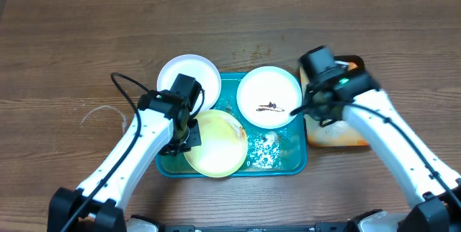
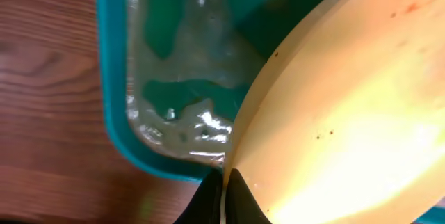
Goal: Clean dirty plates on tray and stack at the side
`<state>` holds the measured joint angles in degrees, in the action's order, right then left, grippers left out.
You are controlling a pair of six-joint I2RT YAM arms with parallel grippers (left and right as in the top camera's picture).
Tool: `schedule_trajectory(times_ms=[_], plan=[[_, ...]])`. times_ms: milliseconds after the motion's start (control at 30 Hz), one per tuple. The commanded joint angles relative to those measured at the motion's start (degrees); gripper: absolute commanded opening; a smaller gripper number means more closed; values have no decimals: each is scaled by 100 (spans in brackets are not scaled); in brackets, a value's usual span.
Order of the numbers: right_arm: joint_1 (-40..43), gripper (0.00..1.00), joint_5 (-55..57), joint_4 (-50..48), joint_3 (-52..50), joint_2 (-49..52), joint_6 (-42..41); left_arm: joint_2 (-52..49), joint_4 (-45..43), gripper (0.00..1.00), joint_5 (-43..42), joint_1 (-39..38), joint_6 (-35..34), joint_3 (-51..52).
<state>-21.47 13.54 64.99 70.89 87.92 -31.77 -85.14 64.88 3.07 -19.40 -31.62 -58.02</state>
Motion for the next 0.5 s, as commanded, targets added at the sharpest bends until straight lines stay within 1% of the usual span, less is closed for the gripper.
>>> schedule_trajectory(times_ms=[0,100,267,367,400,467], plan=[[354,4,-625,33,-42,-79,525,79,407,4,275,22,-98,-120],[509,4,-767,72,-44,-79,531,70,737,4,313,22,-50,-118],[498,4,-826,83,-44,-79,664,72,680,4,273,22,-31,-125],[501,4,-857,101,-44,-79,678,72,592,4,468,22,-98,-175],[501,4,-859,94,-44,-79,678,70,549,4,448,31,-125,-221],[498,4,-1016,66,-44,-79,756,70,494,4,133,31,-70,-337]])
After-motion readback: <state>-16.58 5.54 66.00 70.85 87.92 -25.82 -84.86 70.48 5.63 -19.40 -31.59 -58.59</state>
